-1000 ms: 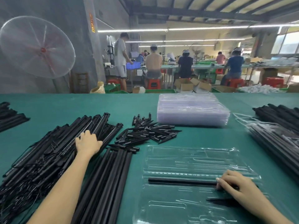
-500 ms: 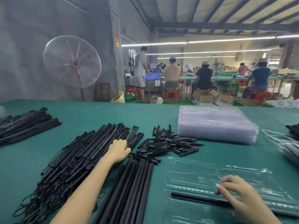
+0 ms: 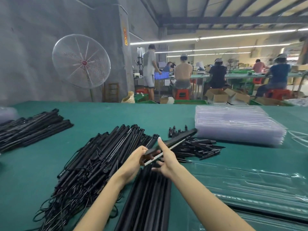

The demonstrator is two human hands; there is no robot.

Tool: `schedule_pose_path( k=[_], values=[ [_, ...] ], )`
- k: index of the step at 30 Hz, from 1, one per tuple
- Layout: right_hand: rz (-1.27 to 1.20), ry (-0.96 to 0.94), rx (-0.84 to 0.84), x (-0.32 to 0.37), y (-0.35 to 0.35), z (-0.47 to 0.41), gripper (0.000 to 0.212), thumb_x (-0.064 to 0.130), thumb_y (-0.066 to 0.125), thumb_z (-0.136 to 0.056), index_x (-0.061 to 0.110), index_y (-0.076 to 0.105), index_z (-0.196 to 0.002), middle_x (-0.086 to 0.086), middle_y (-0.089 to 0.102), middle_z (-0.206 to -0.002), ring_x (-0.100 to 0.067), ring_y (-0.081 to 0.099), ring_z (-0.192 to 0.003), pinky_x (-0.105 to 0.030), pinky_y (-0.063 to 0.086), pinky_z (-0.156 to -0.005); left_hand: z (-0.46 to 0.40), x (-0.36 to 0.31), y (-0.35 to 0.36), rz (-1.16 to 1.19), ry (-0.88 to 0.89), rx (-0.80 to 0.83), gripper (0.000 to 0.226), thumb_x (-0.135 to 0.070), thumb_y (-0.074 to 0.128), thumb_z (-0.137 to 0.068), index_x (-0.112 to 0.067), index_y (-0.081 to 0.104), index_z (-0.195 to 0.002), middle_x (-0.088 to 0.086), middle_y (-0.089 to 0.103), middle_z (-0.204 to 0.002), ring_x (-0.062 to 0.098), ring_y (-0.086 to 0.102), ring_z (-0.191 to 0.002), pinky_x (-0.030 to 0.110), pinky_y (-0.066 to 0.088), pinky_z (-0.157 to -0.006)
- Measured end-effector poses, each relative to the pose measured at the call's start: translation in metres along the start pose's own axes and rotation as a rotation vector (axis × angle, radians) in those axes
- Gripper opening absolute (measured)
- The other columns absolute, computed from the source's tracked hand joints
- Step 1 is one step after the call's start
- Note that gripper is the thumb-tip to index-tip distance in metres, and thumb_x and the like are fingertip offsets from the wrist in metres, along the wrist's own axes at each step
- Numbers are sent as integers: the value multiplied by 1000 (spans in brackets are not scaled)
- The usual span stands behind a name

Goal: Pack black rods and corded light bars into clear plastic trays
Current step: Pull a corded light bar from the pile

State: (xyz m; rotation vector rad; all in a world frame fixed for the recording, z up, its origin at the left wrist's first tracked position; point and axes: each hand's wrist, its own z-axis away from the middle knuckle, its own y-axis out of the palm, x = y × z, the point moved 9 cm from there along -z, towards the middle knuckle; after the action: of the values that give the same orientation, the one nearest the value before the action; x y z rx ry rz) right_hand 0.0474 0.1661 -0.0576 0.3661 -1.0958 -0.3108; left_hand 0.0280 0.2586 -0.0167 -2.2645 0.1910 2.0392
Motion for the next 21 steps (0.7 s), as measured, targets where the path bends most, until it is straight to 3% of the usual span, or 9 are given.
schedule_pose_path(
  k=[3,6,8,9,11,13,15,17,21],
  values=[
    [-103,-67,-33,4,5,-9,68,49,71,-79,29,27,-126,-7,57,-99,-22,58,-86,-34,49,-63,4,-4,-1,-156,54,37,27,-9,25,-102,-10,46,-84,-1,56,-77,8,46,-71,25,35,-65],
    [-201,-146,-134,8,-4,-13,59,37,69,-84,25,28,-124,-4,53,-107,-18,56,-89,-29,45,-59,6,-10,-4,-451,182,-25,21,-13,36,-102,-14,53,-90,-2,53,-92,2,49,-84,24,38,-80],
    [-181,-195,-220,8,-13,-13,39,38,63,-89,28,34,-112,2,50,-101,-14,50,-85,-29,42,-63,10,-24,-11,-627,357,-188,4,-18,53,-96,-18,53,-93,-3,43,-100,-4,45,-87,22,35,-85],
    [-185,-235,-255,11,-18,-13,25,36,59,-91,27,39,-103,3,51,-93,-13,48,-80,-29,39,-63,13,-30,-12,-788,412,-253,12,-26,61,-92,-19,53,-98,-5,41,-104,-2,44,-91,23,35,-86],
    [-237,-329,-306,24,-30,-7,15,31,51,-96,23,42,-87,3,52,-78,-12,46,-69,-28,36,-62,13,-23,-12,-1208,350,-295,44,-49,62,-85,-24,46,-118,-9,39,-117,7,41,-108,27,28,-91],
    [-341,-394,-334,40,-43,1,18,27,47,-99,19,41,-84,1,52,-68,-12,48,-61,-27,37,-61,10,-6,-16,-1541,140,-199,50,-61,48,-88,-26,41,-124,-8,45,-122,14,39,-117,32,22,-94],
    [-548,-453,-311,57,-55,7,18,25,45,-101,15,39,-87,-3,49,-61,-11,50,-45,-28,44,-52,14,15,-15,-1433,-40,42,39,-56,39,-94,-20,48,-108,3,60,-105,24,52,-103,31,32,-84],
    [-712,-507,-291,74,-68,11,18,24,43,-101,15,36,-87,-5,40,-59,-10,41,-33,-23,46,-43,25,20,-5,-1054,-145,225,37,-51,41,-96,-15,45,-93,8,59,-84,25,59,-73,26,40,-61],
    [-715,-575,-324,102,-100,21,22,26,42,-101,16,37,-82,-1,32,-56,-8,26,-32,-14,30,-36,29,-10,-3,-869,-166,248,28,-48,56,-90,-22,52,-99,0,55,-84,8,44,-51,20,40,-48]
  ],
)
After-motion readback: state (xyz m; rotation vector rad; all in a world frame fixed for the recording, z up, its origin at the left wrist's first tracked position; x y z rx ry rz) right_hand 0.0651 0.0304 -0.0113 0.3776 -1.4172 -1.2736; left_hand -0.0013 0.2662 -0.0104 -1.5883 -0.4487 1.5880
